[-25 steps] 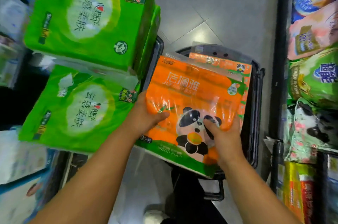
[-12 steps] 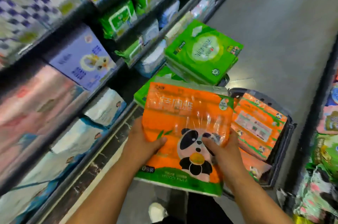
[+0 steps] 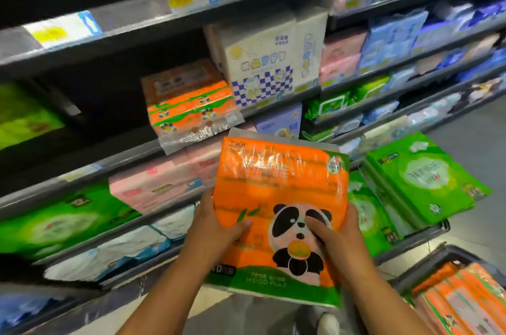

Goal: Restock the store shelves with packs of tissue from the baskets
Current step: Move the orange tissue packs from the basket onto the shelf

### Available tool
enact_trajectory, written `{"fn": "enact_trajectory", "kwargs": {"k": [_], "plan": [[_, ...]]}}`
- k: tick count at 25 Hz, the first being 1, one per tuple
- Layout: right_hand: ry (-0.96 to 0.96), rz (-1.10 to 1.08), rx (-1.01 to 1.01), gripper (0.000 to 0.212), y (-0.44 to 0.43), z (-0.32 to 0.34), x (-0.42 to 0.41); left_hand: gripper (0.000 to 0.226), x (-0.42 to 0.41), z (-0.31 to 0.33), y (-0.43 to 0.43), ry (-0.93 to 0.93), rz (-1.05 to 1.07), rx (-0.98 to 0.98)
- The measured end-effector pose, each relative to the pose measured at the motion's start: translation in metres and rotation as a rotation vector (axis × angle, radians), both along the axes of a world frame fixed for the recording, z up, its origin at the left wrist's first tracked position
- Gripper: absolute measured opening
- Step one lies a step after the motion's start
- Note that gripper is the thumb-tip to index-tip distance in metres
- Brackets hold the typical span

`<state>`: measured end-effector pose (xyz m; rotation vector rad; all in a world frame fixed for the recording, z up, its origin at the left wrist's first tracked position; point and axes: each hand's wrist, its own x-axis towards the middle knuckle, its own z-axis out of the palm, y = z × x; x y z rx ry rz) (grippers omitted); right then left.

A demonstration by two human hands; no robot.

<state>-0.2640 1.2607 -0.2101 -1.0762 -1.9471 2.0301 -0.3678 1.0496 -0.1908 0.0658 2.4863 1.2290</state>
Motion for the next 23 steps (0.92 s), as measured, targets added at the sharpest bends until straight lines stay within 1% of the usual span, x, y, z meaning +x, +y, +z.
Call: {"fn": "enact_trajectory", "kwargs": {"k": [2, 5, 7, 10, 13, 15, 19, 21, 23], "plan": [[0.011, 0.07, 0.024, 0.068, -0.011, 0.015, -0.024, 0.087, -0.004, 0.018, -0.02, 0.015, 0.08, 0.005], [0.039, 0.219, 0.053, 0.068, -0.027, 0.035, -0.064, 0.069, -0.009, 0.046, -0.043, 0.075, 0.216, 0.05], [0.037, 0.316, 0.063, 0.068, -0.035, 0.047, -0.088, 0.062, -0.012, 0.059, -0.054, 0.105, 0.298, 0.079], [0.04, 0.425, 0.07, 0.068, -0.044, 0.062, -0.115, 0.064, -0.014, 0.068, -0.065, 0.137, 0.384, 0.112], [0.043, 0.528, 0.131, 0.07, -0.049, 0.068, -0.14, 0.069, -0.017, 0.069, -0.067, 0.14, 0.462, 0.143], [0.046, 0.585, 0.163, 0.074, -0.054, 0.069, -0.156, 0.07, -0.023, 0.066, -0.072, 0.14, 0.507, 0.158], [0.021, 0.662, 0.191, 0.076, -0.079, 0.071, -0.185, 0.076, -0.04, 0.063, -0.098, 0.132, 0.57, 0.155], [0.002, 0.67, 0.196, 0.078, -0.103, 0.072, -0.201, 0.073, -0.055, 0.065, -0.122, 0.141, 0.585, 0.144], [0.011, 0.674, 0.192, 0.078, -0.132, 0.072, -0.218, 0.057, -0.075, 0.065, -0.151, 0.149, 0.576, 0.144]]}}
